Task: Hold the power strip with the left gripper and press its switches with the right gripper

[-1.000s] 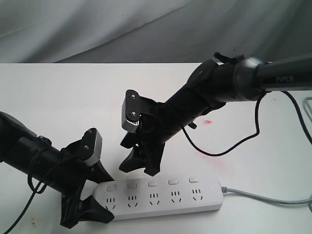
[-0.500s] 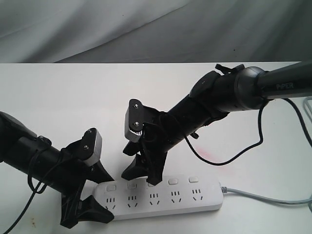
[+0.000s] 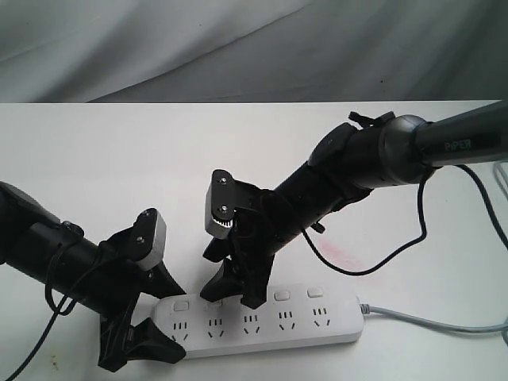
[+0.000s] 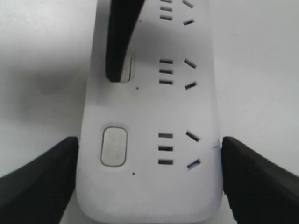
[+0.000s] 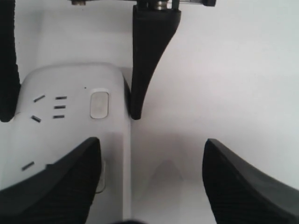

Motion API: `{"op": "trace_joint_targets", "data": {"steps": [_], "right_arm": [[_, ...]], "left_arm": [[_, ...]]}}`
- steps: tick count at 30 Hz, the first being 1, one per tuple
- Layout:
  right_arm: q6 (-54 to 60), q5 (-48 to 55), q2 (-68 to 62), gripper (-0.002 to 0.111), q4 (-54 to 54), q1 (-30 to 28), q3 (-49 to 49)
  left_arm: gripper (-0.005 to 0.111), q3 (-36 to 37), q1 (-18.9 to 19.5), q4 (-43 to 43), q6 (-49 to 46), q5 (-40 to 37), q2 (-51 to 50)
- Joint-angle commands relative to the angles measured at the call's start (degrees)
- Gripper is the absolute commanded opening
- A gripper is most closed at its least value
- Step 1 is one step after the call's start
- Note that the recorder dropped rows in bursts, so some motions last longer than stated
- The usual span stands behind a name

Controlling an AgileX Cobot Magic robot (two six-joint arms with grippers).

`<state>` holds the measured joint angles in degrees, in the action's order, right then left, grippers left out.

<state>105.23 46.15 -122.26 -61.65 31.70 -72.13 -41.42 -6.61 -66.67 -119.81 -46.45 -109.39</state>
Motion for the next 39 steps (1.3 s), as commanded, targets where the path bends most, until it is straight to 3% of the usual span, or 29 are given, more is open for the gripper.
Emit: {"op": "trace_joint_targets", "data": {"steps": [1, 39], "right_arm": [[0.41, 0.60, -0.98, 0.059, -0.27, -0.31, 0.30], [-3.69, -7.61, -3.22, 0.059, 10.10, -0.21, 0.30]], "left_arm": [[0.031, -0.13, -0.33, 0.02, -0.16, 0.18, -0.27], [0.031, -0.13, -0.33, 0.02, -0.16, 0.18, -0.27]]}}
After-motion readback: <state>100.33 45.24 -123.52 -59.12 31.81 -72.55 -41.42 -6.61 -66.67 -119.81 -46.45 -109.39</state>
